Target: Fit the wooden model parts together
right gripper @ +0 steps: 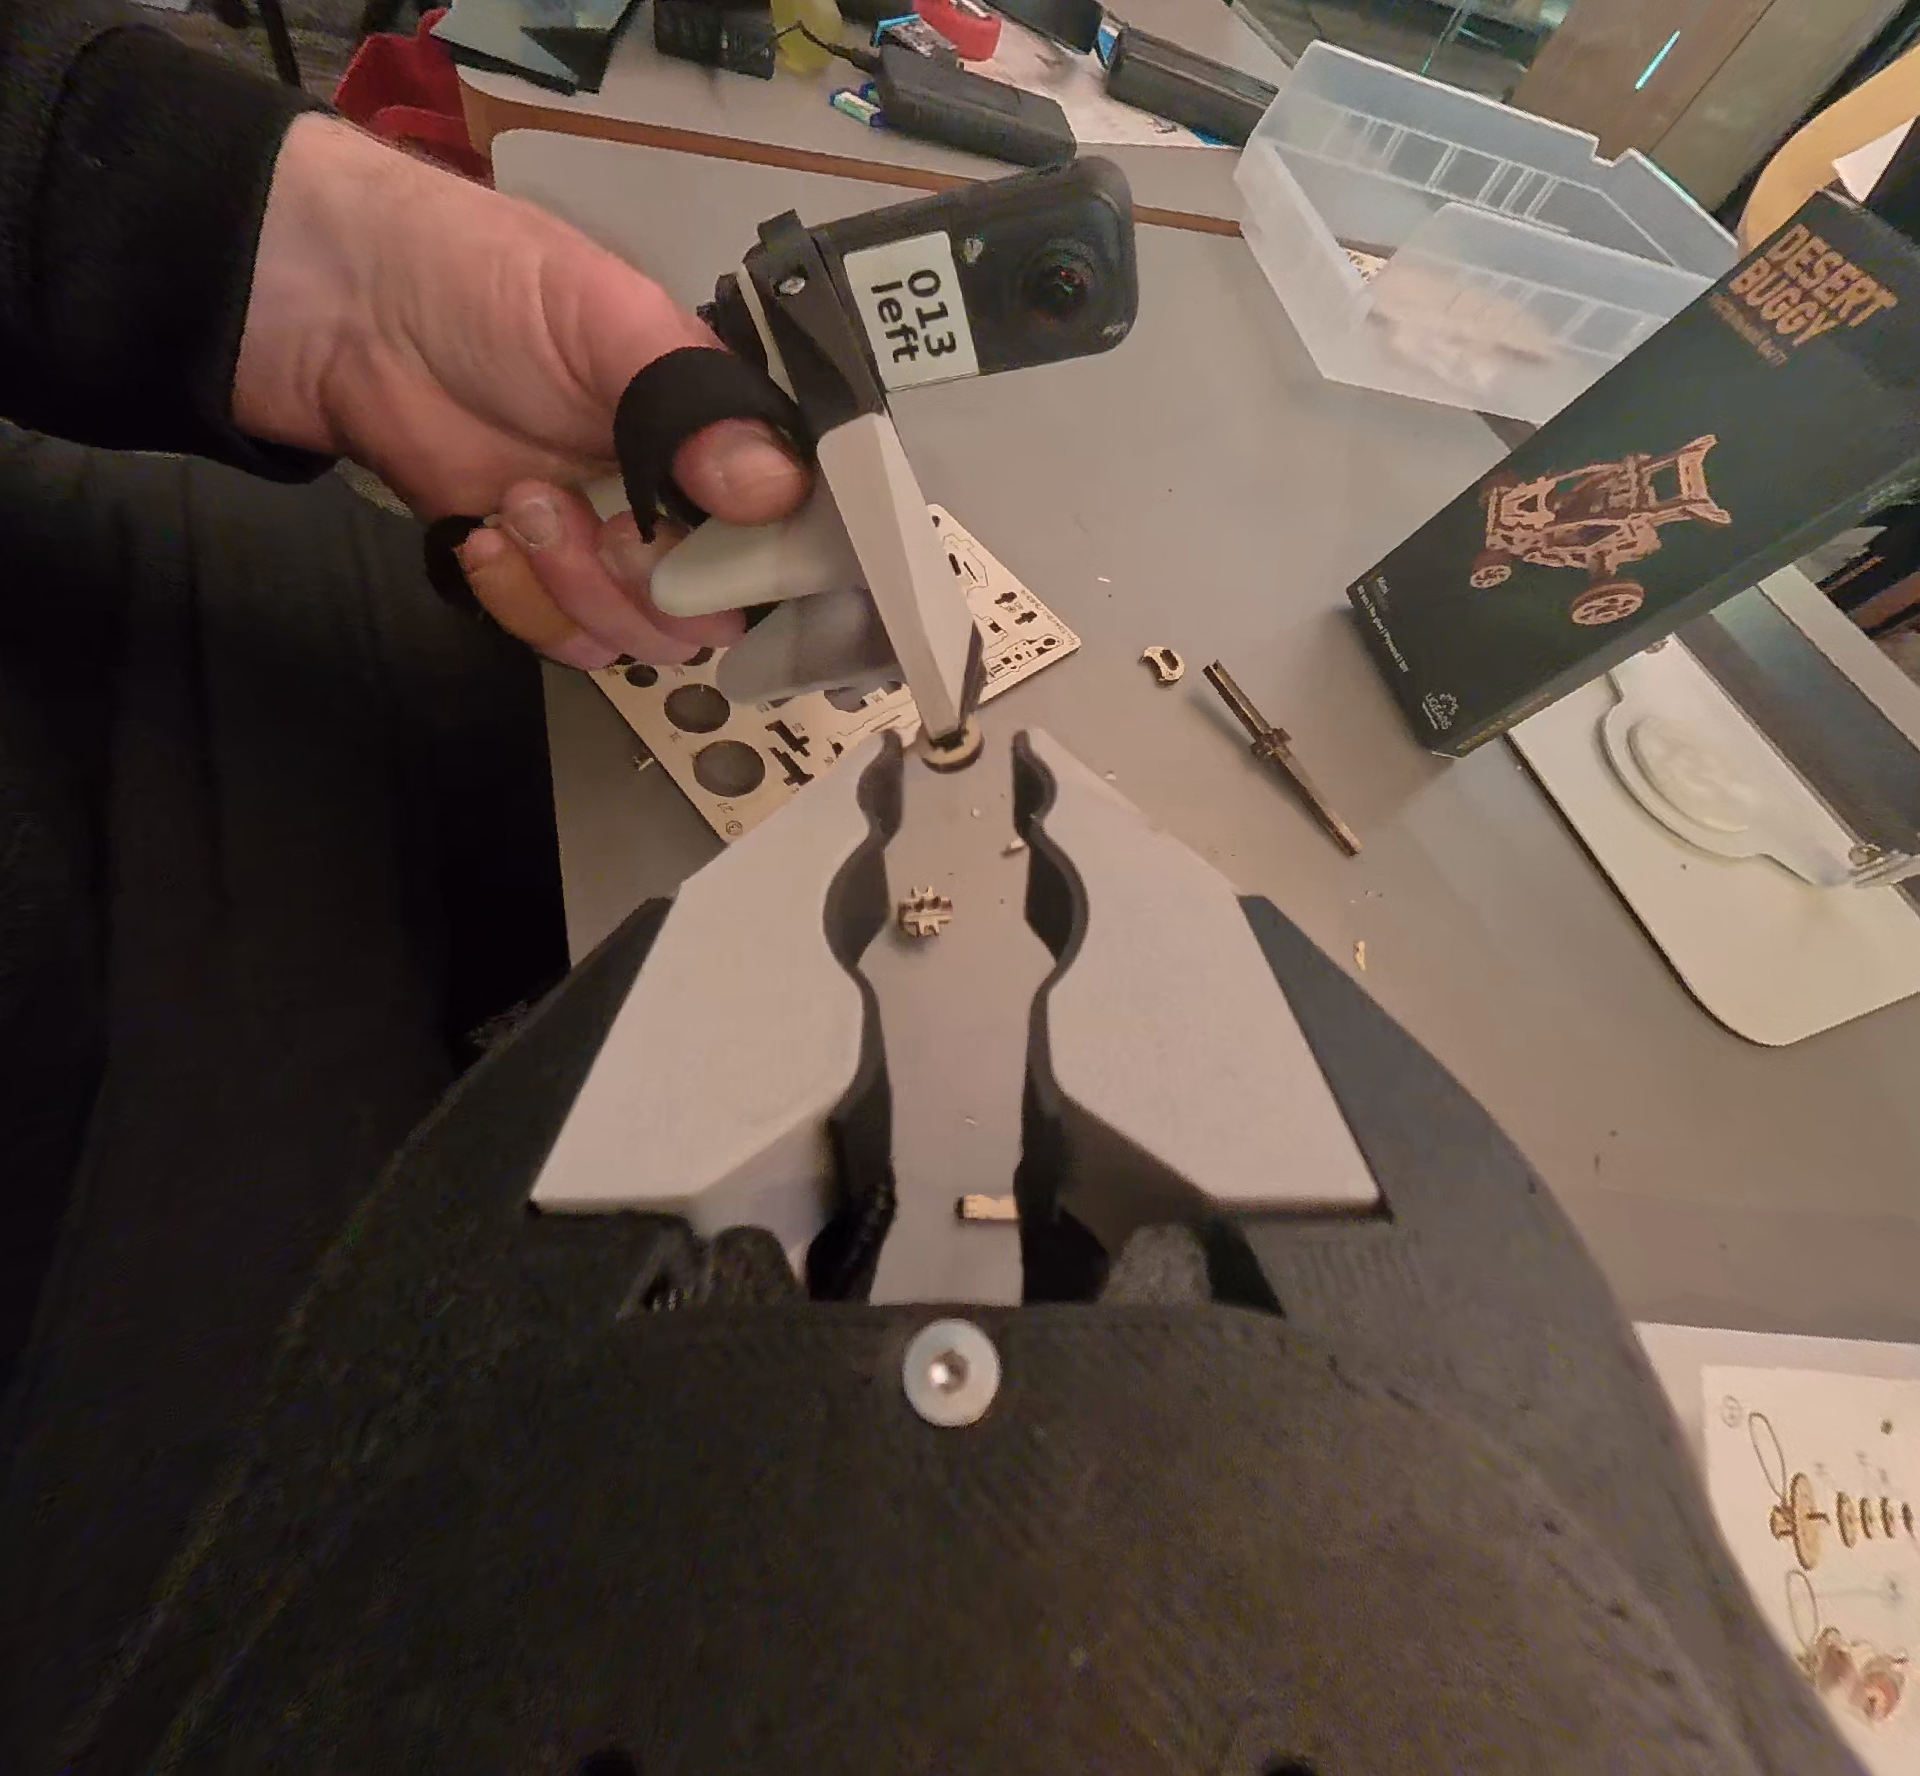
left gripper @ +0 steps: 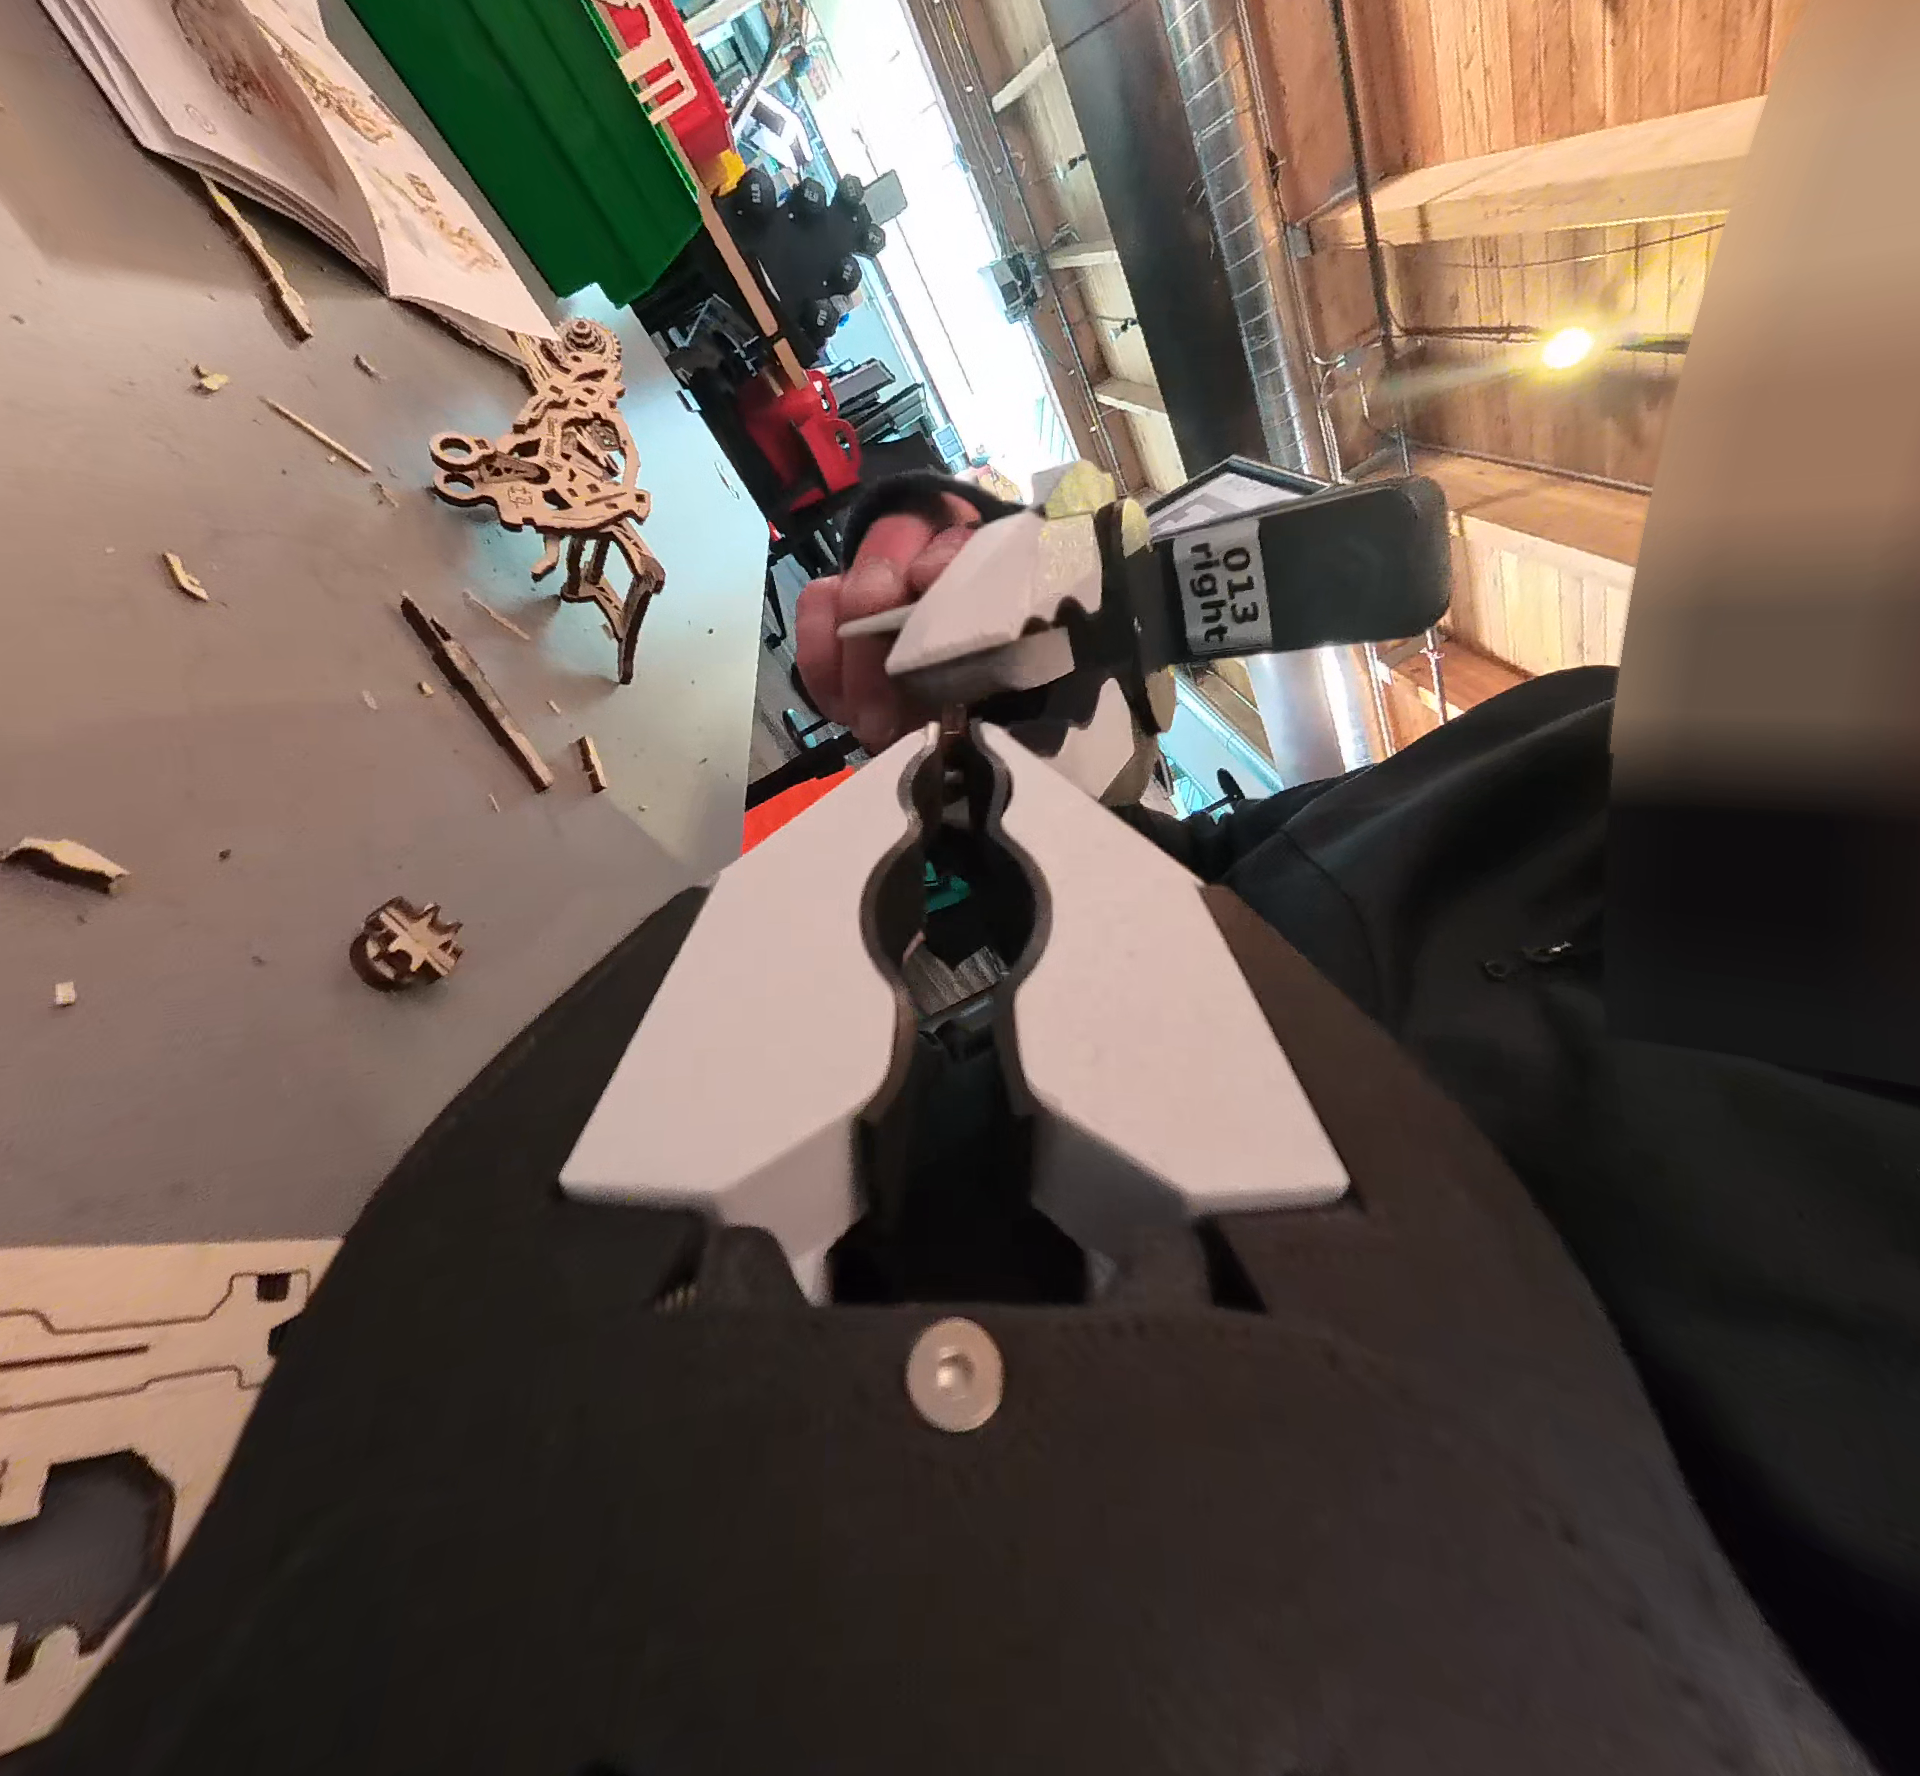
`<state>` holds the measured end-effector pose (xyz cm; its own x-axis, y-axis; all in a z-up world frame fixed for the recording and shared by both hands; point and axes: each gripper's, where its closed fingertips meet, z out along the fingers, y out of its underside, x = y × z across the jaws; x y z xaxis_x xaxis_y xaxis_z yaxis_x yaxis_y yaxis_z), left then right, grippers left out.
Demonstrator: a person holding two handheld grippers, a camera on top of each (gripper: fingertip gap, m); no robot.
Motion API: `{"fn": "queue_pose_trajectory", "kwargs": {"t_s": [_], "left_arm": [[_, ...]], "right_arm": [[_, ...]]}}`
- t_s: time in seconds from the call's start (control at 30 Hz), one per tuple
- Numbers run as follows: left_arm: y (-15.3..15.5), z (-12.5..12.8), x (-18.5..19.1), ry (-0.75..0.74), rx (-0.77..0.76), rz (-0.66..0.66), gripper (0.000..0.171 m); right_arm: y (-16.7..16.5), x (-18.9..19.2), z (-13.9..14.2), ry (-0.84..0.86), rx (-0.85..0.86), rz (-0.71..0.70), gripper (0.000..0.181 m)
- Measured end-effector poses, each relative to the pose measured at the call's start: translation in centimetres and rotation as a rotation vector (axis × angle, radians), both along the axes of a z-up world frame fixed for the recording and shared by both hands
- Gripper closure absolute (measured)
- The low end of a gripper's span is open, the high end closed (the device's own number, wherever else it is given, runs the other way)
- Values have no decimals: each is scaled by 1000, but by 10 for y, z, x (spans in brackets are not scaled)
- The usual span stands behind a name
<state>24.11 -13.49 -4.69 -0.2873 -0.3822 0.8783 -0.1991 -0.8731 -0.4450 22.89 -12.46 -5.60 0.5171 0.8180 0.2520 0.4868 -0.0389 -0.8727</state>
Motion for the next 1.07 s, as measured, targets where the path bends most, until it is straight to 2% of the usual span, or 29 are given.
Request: {"fn": "queue_pose_trajectory", "kwargs": {"t_s": [0.3,0.47,0.7,0.93,1.07], "left_arm": [[-2,-7,2,89,14,-26,171],[4,-10,1,110,27,-5,169],[31,-42,-19,334,213,93,171],[34,-75,-19,487,279,106,171],[34,-82,-18,513,294,103,171]], "right_arm": [[-5,1,-1,-109,31,24,172],[-2,3,-4,-90,4,2,172],[5,5,-39,-70,-161,-54,172],[12,0,-69,-95,-245,-67,172],[17,1,-80,-93,-283,-84,172]]}}
